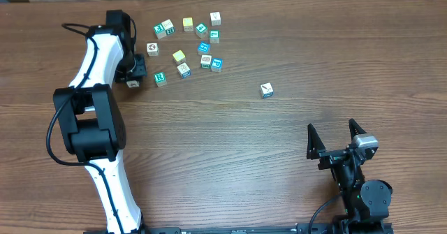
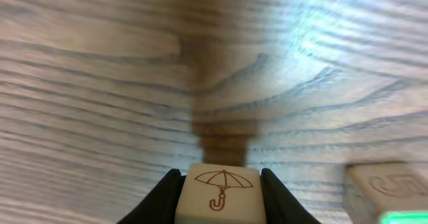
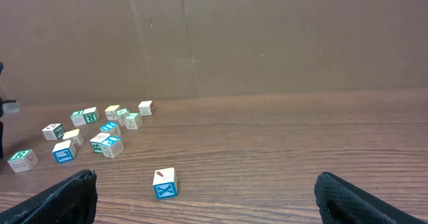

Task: Form a horizontal line
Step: 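Grasp the white umbrella block numbered 7 with the left gripper, then carry the umbrella block rightward and lower it onto the table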

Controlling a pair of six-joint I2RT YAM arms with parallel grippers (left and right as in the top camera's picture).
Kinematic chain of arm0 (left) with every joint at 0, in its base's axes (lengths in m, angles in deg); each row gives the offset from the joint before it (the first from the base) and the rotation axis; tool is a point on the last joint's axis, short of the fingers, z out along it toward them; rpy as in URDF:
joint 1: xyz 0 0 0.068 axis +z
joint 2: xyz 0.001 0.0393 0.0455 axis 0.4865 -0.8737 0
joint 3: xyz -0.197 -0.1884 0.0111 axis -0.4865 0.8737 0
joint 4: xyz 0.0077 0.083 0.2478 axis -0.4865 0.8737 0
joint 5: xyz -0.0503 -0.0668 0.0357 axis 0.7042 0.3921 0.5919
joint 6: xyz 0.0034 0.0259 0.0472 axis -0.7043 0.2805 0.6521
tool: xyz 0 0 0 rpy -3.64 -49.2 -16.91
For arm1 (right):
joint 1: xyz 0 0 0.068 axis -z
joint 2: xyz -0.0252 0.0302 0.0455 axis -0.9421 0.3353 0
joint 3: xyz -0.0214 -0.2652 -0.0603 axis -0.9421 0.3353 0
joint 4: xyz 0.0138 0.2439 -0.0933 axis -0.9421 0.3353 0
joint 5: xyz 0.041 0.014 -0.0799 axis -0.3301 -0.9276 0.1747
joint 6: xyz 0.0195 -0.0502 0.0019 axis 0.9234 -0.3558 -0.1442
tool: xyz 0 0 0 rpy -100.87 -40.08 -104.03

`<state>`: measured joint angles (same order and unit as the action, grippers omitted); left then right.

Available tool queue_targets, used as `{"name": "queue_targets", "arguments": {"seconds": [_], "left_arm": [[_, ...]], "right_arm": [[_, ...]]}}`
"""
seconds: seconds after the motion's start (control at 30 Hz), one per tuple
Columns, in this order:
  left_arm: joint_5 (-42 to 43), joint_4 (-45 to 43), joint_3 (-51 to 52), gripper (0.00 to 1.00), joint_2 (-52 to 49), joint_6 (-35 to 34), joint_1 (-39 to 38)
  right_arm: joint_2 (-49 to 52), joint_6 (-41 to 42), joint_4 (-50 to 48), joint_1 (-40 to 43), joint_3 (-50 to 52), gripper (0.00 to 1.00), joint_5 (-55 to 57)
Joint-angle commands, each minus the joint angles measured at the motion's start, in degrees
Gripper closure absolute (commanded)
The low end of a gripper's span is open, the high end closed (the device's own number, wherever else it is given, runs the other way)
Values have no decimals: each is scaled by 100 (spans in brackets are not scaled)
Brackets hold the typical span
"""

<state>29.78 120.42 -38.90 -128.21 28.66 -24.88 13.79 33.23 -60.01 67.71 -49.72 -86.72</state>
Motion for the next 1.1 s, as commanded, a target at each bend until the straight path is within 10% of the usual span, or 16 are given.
{"name": "queue_targets", "arguments": {"seconds": [0.0,0.57,1.07], "left_arm": [[33,142,-328,76,494,-17,4],[730,1834,-103,78,2017,-1180,-1646],[-656,-389,2031,77,2013,-3211,-3753]], "right_arm": [[-42,13,-20,15,59,0,-9],[-42,13,-20,15,59,0,-9],[-42,13,-20,15,59,0,-9]]}}
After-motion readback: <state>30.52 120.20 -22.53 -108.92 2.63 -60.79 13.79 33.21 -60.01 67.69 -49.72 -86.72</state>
